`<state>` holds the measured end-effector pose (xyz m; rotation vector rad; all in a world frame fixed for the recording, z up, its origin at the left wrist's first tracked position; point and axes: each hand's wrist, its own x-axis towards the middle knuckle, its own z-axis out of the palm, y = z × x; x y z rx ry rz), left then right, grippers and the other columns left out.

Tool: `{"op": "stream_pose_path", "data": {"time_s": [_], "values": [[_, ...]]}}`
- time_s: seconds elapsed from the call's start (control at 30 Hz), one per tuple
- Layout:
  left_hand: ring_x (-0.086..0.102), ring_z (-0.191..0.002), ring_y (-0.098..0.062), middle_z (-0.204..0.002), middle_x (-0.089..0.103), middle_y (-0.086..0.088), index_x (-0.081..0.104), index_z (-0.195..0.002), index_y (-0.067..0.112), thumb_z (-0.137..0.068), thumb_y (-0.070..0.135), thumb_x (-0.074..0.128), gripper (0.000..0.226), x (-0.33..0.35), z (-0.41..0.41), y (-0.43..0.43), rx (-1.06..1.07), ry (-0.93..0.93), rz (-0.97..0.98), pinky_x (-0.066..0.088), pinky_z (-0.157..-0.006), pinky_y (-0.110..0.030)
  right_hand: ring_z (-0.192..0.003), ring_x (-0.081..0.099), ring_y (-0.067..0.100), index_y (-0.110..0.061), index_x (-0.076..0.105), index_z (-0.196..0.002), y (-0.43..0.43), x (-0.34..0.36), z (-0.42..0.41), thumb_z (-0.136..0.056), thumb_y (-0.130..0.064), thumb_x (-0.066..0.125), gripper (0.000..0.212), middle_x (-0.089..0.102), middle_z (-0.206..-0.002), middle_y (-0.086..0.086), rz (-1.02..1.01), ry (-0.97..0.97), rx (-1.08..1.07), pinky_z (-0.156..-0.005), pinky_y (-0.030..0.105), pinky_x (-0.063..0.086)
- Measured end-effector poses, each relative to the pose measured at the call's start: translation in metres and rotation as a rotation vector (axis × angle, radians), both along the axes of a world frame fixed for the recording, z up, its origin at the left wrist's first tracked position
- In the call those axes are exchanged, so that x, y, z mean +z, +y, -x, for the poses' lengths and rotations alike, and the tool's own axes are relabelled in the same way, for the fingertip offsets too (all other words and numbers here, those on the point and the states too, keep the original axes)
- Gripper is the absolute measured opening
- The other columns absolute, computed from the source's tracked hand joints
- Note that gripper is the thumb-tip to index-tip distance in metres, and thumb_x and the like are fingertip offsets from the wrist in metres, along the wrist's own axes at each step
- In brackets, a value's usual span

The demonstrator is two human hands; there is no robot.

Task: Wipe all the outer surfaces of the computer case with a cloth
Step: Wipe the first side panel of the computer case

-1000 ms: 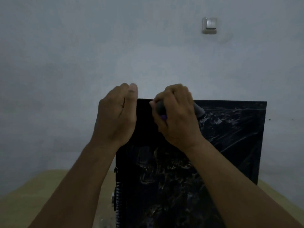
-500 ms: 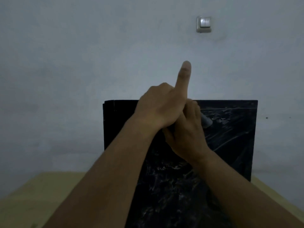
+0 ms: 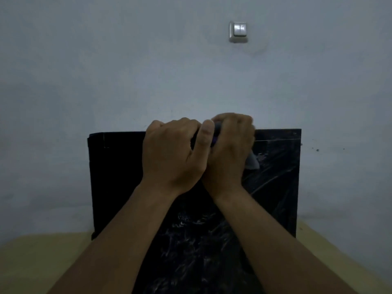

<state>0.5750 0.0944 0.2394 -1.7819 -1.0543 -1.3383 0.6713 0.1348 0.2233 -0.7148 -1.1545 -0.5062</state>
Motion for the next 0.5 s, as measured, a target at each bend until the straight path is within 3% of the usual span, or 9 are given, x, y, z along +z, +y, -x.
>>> {"op": "stream_pose_path", "data": {"time_s": [0.1, 0.2, 0.33, 0.5], "values": [[0.048, -0.06, -0.017, -0.067, 0.058, 0.006, 0.06, -0.075, 0.018, -0.103, 0.045, 0.004, 0.069, -0.002, 0.014, -0.002, -0.048, -0.009, -0.019, 0.027, -0.071, -0.033, -0.087, 0.048, 0.025, -0.005, 0.059, -0.094, -0.008, -0.003, -0.006, -0.094, -0.025, 0.055, 0.02, 0.054, -0.096, 0.013, -0.104, -0.301, 0.007, -0.077, 0.039, 0.041], [0.064, -0.078, -0.018, -0.083, 0.073, 0.004, 0.075, -0.093, 0.022, -0.103, 0.045, 0.005, 0.074, -0.001, 0.026, -0.007, -0.093, -0.055, -0.004, 0.039, -0.083, -0.04, -0.087, 0.05, 0.03, -0.003, 0.063, -0.094, -0.012, 0.001, -0.025, -0.094, -0.02, 0.061, 0.017, 0.055, -0.096, 0.016, -0.136, -0.47, -0.109, -0.078, 0.043, 0.041], [0.063, -0.082, -0.004, -0.085, 0.072, 0.014, 0.078, -0.094, 0.027, -0.101, 0.047, 0.006, 0.075, 0.002, 0.031, -0.012, -0.229, -0.162, 0.038, 0.04, -0.096, -0.039, -0.093, 0.048, 0.028, -0.005, 0.057, -0.09, -0.007, 0.002, -0.061, -0.096, -0.019, 0.057, 0.015, 0.056, -0.095, 0.014, -0.077, -0.157, -0.177, -0.085, 0.031, 0.032], [0.056, -0.071, 0.009, -0.071, 0.06, 0.025, 0.079, -0.089, 0.025, -0.098, 0.052, 0.008, 0.076, 0.001, 0.026, -0.012, -0.187, -0.204, 0.066, 0.023, -0.095, -0.009, -0.093, 0.045, 0.023, -0.008, 0.052, -0.092, 0.001, 0.005, -0.067, -0.095, -0.022, 0.054, 0.015, 0.053, -0.102, 0.013, 0.036, 0.396, -0.121, -0.085, 0.026, 0.029]]}}
